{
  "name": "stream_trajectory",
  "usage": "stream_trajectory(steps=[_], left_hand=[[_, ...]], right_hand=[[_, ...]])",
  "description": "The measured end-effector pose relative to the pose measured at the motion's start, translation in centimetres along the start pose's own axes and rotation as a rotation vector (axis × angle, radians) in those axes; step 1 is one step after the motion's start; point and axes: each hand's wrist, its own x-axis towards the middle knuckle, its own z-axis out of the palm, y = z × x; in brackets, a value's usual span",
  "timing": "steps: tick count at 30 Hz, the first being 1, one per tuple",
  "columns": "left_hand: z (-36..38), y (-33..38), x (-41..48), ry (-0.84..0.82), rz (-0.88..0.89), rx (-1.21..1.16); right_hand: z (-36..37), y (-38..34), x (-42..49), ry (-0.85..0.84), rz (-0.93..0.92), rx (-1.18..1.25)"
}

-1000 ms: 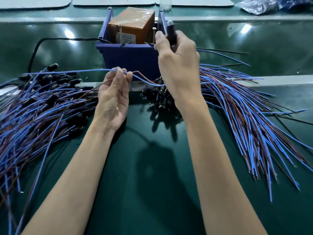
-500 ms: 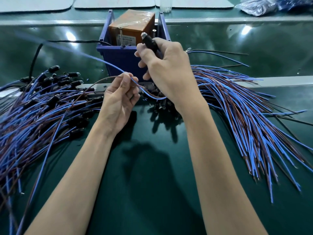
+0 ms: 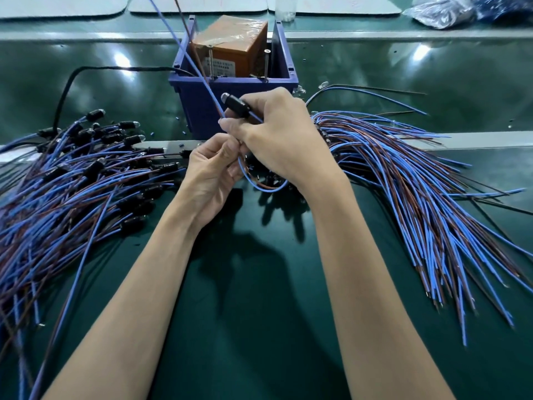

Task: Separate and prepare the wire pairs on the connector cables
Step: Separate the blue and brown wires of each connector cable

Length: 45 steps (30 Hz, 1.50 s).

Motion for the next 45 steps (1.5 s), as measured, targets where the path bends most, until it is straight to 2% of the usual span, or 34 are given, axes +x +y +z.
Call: stream_trajectory(steps=[10, 16, 22, 28, 33, 39, 45], left_hand=[[-0.5, -0.3, 0.2, -0.009, 0.080, 0.123], [-0.5, -0.3, 0.2, -0.012, 0.103, 0.148], [-0.1, 0.0, 0.2, 0.146, 0.038, 0.179], [0.1, -0.2, 0.3, 0.099, -0.010, 0.138], [0.4, -0.1, 0.4, 0.134, -0.056, 0.141], [0.6, 0.0, 0.3, 0.192, -0.040, 0.106], [0.1, 0.2, 0.5, 0.204, 0.042, -0.037]], right_hand=[[0.1, 0.6, 0.0, 0.078, 0.089, -0.006], [-0.1, 0.5, 0.0, 0.053, 0.114, -0.022], [0.0, 0.4, -0.1, 0.005, 0.116, -0.076], [0.5, 0.6, -0.1, 0.036, 0.119, -0.119], [1.2, 0.6, 0.0, -0.035, 0.112, -0.207], [1.5, 0.2, -0.4, -0.091, 0.125, -0.205], [1.7, -0.1, 0.2, -0.031, 0.146, -0.097]])
